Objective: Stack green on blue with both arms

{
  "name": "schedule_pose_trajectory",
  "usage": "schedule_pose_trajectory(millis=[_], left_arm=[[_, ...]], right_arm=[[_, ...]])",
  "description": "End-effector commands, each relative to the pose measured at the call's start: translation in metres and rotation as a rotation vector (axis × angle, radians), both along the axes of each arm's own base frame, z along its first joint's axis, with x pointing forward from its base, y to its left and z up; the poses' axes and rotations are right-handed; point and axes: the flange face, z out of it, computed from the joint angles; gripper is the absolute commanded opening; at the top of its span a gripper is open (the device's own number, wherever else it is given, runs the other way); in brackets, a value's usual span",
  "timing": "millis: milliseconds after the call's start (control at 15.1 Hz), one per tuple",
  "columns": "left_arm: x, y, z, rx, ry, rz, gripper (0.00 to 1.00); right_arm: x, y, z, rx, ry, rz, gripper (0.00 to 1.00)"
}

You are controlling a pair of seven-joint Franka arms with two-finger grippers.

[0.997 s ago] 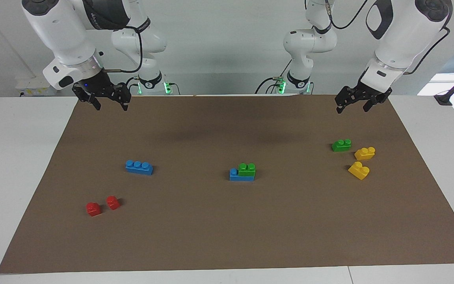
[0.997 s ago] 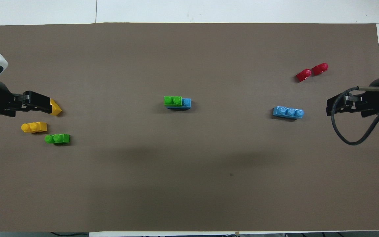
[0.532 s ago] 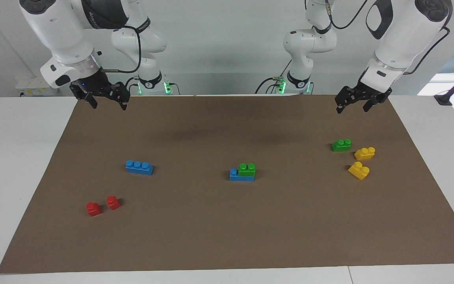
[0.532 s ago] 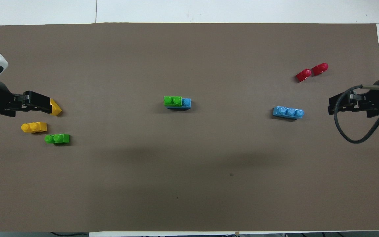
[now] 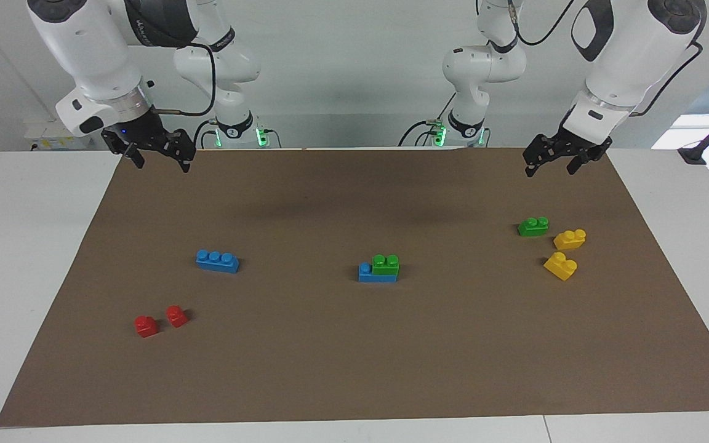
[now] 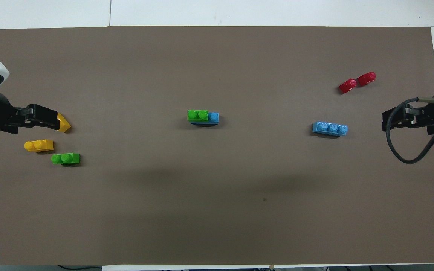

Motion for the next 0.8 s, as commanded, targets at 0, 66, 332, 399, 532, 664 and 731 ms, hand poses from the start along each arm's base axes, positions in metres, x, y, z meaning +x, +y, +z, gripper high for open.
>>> schedule_pose_trajectory(millis=[0, 66, 332, 399, 532, 664, 731], left_arm=[[-0.0008, -0.0009, 0.0046, -0.015, 0.007, -0.006, 1.0], [-0.0007, -0.0009, 0.0053, -0.015, 0.005, -0.006, 1.0], [-0.0009, -0.0011, 0.0063, -0.017, 0.003, -0.004, 1.0], [-0.0009, -0.0011, 0.0063, -0.017, 0.003, -0.004, 1.0], [-0.0009, -0.0011, 0.0063, -0.017, 0.003, -0.004, 1.0], [-0.0014, -0.0011, 0.0064, -0.017, 0.003, -0.004, 1.0], [-0.0013, -0.0011, 0.0071, -0.017, 0.001, -0.004, 1.0]], right_arm=[[-0.0001, -0.0027, 0.0043, -0.018, 0.007, -0.004, 0.97], [-0.0001, -0.0026, 0.0043, -0.017, 0.007, -0.004, 0.97], [0.0, -0.0022, 0.0044, -0.014, 0.006, -0.004, 0.97], [0.0, -0.0019, 0.0044, -0.011, 0.006, -0.005, 0.97], [-0.0004, -0.0021, 0.0051, -0.006, 0.004, -0.007, 0.97], [-0.0002, -0.0018, 0.0053, -0.003, 0.003, -0.007, 0.97], [-0.0001, -0.0018, 0.0047, -0.003, 0.003, -0.007, 0.97]])
